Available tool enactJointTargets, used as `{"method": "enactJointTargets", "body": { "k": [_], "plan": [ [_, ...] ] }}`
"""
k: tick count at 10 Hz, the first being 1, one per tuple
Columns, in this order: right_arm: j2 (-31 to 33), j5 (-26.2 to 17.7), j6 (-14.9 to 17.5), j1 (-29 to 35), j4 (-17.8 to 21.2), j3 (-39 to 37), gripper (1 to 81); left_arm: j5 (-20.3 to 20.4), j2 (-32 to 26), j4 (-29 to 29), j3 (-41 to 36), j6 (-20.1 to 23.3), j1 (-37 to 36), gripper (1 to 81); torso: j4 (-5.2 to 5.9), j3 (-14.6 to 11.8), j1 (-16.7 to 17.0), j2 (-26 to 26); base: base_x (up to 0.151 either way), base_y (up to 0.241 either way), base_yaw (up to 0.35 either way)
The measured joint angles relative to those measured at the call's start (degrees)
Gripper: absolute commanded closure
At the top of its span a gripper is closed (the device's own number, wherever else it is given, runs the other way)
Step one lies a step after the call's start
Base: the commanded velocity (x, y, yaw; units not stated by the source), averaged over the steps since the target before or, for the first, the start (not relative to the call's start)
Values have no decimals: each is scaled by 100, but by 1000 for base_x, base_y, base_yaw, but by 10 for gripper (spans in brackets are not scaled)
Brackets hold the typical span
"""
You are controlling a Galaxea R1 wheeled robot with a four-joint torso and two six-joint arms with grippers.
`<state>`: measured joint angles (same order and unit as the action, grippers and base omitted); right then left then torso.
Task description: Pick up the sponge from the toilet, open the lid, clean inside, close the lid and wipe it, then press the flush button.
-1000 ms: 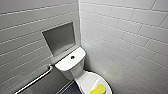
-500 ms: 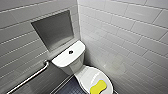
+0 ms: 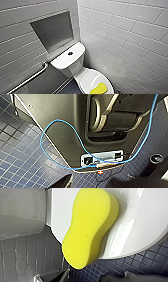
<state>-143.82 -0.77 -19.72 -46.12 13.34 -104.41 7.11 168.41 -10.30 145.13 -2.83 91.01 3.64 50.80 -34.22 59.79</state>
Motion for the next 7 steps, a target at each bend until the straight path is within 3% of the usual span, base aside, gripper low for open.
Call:
{"method": "enactJointTargets", "body": {
  "k": [4, 7],
  "plan": [
    [-391, -193, -138, 185, 20, -452, 10, 0, -2, 2, 0, 2, -2, 10, 0, 89, -157, 251, 0, 0, 0],
    [-785, -229, -268, 251, 39, -879, 10, -4, -2, 2, 2, 0, 0, 10, 0, 533, -168, 253, 0, 0, 0]
  ]
}}
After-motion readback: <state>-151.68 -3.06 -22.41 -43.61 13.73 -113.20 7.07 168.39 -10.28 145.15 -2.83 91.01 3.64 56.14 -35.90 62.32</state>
